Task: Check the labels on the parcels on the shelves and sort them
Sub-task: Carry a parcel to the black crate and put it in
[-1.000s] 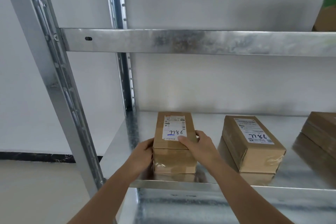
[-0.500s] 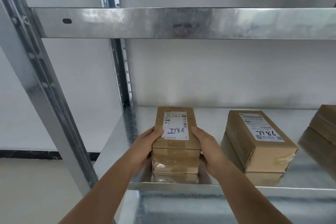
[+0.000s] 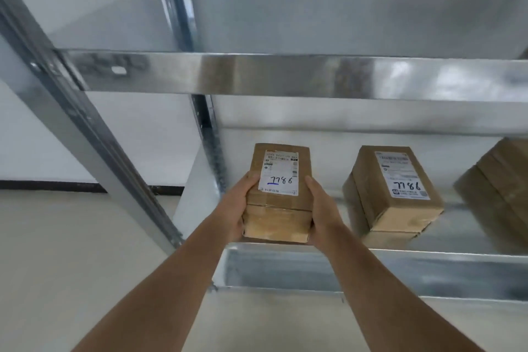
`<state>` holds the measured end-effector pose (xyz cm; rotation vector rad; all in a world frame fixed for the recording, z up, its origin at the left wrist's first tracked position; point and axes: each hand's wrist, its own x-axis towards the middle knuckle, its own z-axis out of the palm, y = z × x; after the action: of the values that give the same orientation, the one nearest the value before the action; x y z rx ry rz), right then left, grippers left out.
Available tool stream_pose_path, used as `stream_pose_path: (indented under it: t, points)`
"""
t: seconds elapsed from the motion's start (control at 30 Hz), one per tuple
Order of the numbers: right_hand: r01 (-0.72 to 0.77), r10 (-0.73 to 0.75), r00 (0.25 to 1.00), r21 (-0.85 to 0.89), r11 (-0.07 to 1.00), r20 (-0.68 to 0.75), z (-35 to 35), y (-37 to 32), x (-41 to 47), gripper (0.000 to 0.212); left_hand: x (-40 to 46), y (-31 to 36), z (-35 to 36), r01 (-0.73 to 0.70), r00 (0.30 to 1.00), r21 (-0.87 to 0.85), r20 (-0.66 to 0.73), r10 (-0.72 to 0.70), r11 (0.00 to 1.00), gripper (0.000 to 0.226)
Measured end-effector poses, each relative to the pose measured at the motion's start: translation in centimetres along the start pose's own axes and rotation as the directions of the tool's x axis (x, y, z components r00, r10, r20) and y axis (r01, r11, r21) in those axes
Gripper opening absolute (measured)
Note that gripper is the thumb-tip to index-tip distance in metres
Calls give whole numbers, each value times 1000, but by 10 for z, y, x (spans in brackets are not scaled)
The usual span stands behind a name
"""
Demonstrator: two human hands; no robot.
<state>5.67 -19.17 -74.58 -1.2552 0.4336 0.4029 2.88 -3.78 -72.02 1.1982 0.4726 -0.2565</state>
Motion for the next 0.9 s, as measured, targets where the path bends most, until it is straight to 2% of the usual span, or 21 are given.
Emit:
stream_pose_path:
  t: [0.17,0.3,0.47,0.63,0.73,0.9]
  points:
    - [-152,151,988,-25,988,-43,-2,-40,-102,26,-93,28,17,155,985,22,-84,-152,988,43]
    - [-230,228,973,-79,970,-27,-7,-70,-192,34,-180,47,37,234,966,-1,-113,-232,972,44]
    - [-258,255,966,-114,959,-38,-9,-121,-325,35,-304,91,64,275,956,10,-112,-272,961,45]
    - [-178,172,984,-128,976,-56,2,-182,-449,30,-419,145,93,220,973,21,-80,-218,975,44]
    - [-185,173,981,-136,973,-93,8,-209,-510,28,-483,174,105,186,981,48,-70,-182,981,42]
    - [-126,123,992,-124,984,-25,8,-233,-582,29,-554,200,117,93,993,77,-81,-87,993,42]
